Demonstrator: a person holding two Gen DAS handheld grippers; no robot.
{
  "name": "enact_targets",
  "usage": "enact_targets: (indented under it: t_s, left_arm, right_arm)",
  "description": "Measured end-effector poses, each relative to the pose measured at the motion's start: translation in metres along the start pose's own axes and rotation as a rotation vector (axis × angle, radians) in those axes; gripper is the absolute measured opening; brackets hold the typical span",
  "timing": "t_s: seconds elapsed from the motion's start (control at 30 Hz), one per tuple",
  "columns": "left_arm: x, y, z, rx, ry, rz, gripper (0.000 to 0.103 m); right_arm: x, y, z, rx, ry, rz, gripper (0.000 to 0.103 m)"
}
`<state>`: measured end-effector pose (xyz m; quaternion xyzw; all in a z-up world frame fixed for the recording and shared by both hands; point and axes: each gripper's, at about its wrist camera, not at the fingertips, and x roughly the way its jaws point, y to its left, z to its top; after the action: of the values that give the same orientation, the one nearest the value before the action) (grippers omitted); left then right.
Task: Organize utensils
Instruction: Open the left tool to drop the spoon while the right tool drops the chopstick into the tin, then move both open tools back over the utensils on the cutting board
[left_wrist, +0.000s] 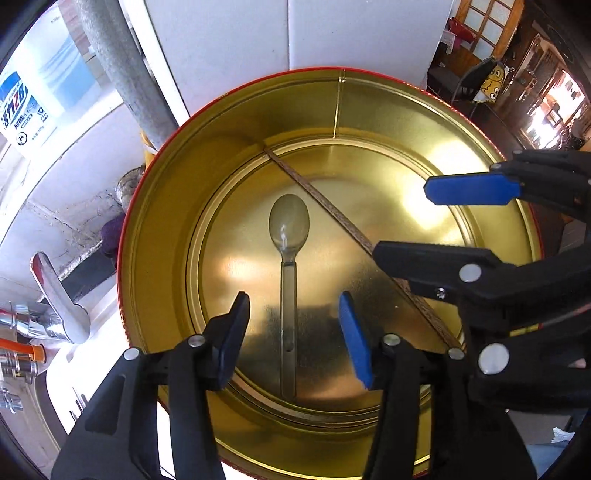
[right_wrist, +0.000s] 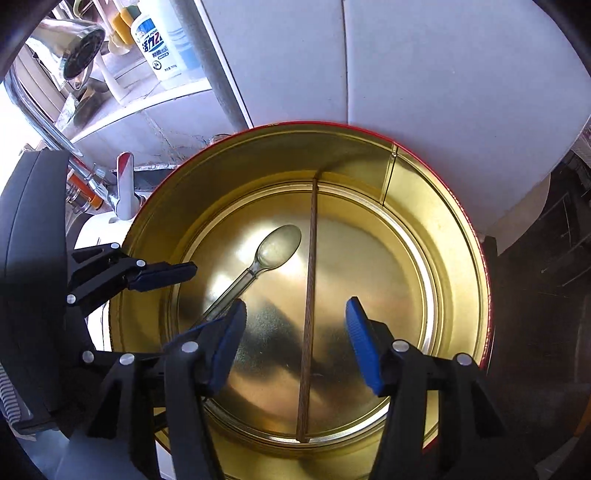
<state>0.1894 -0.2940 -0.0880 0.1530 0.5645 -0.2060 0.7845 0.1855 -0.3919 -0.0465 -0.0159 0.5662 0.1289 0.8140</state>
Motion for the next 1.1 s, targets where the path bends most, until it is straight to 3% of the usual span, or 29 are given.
enact_targets:
  t_s: [0.3, 0.5, 0.57, 0.67, 0.73, 0.8, 0.9, 1.1]
  left_arm:
    - [-0.001, -0.002, 0.002, 0.013, -0.002, -0.009, 0.051]
    - [-0.015, -0.002, -0.007, 0.016, -0.051, -0.008, 0.051]
    - [-0.03, 0.002, -0.018, 0.015, -0.09, 0.012, 0.058]
    - [-0.061, 0.018, -0.046, 0.0, -0.178, 0.021, 0.074]
    - [-0.086, 0.037, -0.07, -0.049, -0.254, 0.029, 0.074]
    - [-0.109, 0.061, -0.098, -0.121, -0.319, 0.038, 0.08]
    - [-0.138, 0.094, -0.145, -0.215, -0.397, 0.106, 0.081]
    - [-0.174, 0.145, -0.221, -0.352, -0.422, 0.24, 0.081]
  right_arm:
    - [0.008, 0.001, -0.003, 0.005, 0.013, 0.002, 0.057]
    - [-0.009, 0.0, -0.01, 0.032, -0.043, -0.008, 0.057]
    - [-0.024, 0.0, -0.016, 0.055, -0.092, -0.04, 0.069]
    - [-0.055, 0.005, -0.033, 0.09, -0.248, -0.102, 0.092]
    - [-0.07, 0.014, -0.044, 0.09, -0.341, -0.098, 0.092]
    - [-0.079, 0.028, -0.052, 0.072, -0.389, -0.07, 0.093]
    - [-0.084, 0.054, -0.061, 0.036, -0.434, -0.023, 0.094]
    - [-0.073, 0.116, -0.07, -0.077, -0.417, 0.053, 0.094]
